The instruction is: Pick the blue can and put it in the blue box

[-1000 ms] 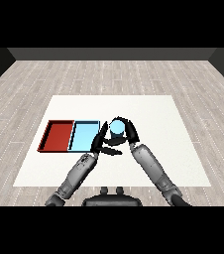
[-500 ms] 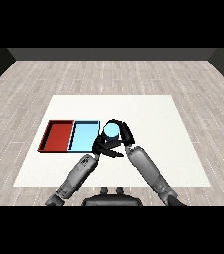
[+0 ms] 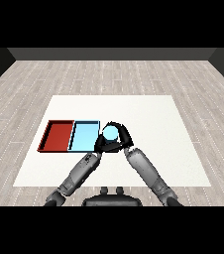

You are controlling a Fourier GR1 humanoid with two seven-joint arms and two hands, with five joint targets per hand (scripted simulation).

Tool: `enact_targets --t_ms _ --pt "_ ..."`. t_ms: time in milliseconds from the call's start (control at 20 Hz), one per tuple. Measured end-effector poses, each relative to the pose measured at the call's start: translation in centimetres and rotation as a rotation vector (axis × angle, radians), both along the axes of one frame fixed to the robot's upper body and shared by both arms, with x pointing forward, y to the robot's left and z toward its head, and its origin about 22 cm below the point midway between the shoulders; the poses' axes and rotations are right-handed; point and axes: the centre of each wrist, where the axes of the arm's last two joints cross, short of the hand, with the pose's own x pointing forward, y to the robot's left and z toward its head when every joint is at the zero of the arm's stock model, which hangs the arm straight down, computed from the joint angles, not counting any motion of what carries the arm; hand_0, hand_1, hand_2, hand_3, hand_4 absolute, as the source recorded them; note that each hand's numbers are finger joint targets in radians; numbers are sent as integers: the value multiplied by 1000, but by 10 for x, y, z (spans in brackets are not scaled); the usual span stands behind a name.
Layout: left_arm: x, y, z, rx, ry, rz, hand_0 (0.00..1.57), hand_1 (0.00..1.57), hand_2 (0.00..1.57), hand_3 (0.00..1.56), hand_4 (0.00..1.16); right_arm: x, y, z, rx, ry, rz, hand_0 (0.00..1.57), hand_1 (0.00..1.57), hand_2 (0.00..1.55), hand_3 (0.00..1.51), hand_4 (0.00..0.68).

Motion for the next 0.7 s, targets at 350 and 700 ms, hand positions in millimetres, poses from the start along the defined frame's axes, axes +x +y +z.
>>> enact_targets --t_ms 350,700 --pt "1 -6 1 24 1 52 1571 1571 1567 1485 1144 6 -5 2 19 0 -4 1491 1491 1447 1370 554" --pt "2 -1 -2 27 -27 98 1571 1571 1571 1488 1128 2 -3 1 59 32 14 0 0 0 0 0"
